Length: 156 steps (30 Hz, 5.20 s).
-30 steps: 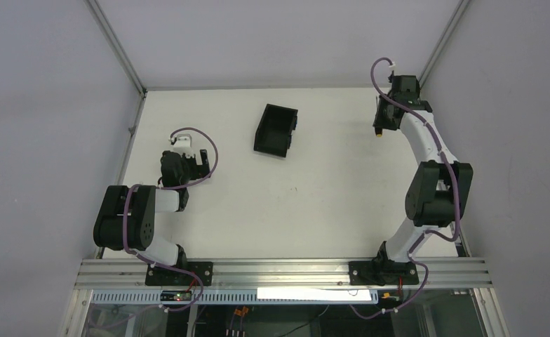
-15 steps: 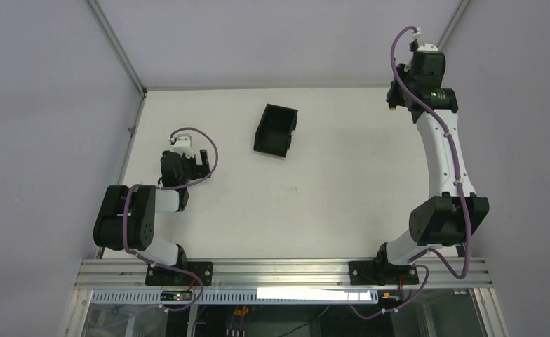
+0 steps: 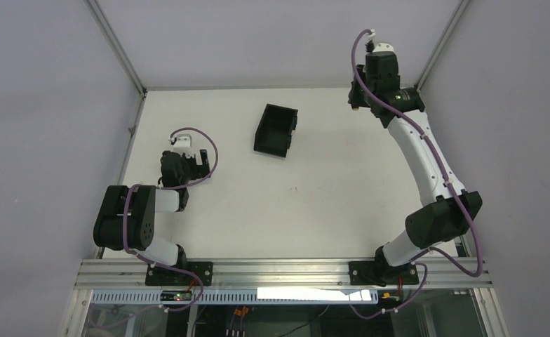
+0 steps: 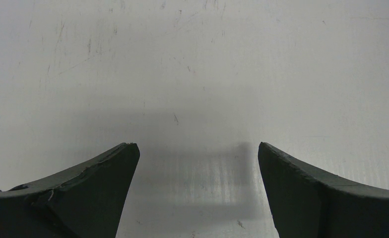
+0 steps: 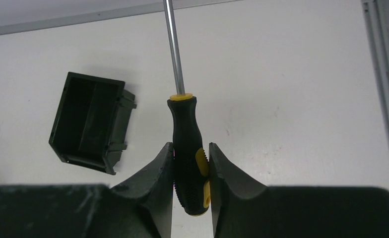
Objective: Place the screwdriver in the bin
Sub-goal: Place the screwdriver in the bin, then reset both arms
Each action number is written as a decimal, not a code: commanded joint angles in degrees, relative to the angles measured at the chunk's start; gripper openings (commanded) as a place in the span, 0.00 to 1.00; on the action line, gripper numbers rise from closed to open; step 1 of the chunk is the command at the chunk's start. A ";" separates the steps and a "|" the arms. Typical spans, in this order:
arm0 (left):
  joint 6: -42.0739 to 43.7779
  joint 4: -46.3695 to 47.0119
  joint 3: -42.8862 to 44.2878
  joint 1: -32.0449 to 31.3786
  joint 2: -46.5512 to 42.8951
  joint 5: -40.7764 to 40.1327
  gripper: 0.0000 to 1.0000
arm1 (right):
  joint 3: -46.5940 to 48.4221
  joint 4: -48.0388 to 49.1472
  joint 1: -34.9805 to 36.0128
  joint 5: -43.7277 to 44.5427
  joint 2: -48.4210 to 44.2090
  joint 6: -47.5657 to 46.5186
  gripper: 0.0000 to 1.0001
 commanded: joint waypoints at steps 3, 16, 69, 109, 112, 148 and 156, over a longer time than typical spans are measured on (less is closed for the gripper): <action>-0.23 1.61 0.02 -0.50 -1.20 -1.13 0.99 | 4.33 4.64 7.65 5.74 3.20 3.54 0.00; -0.23 1.63 0.02 -0.50 -1.15 -1.13 0.99 | 8.91 12.54 23.18 20.00 10.85 6.94 0.00; -0.23 1.59 0.02 -0.50 -1.15 -1.14 0.99 | 3.33 27.55 28.10 20.00 38.94 11.86 0.37; -0.23 1.62 0.02 -0.50 -1.17 -1.16 0.99 | 21.47 16.18 28.22 18.22 23.82 -3.67 0.99; -0.23 1.63 0.02 -0.50 -1.17 -1.13 0.99 | 25.02 14.05 28.25 18.74 23.92 -5.23 0.99; -0.23 1.60 0.02 -0.50 -1.15 -1.13 0.99 | 6.25 14.69 8.79 5.27 3.39 -14.77 0.99; -0.23 1.63 0.02 -0.50 -1.15 -1.13 0.99 | 1.17 14.97 -2.24 -4.46 -1.43 -13.22 0.99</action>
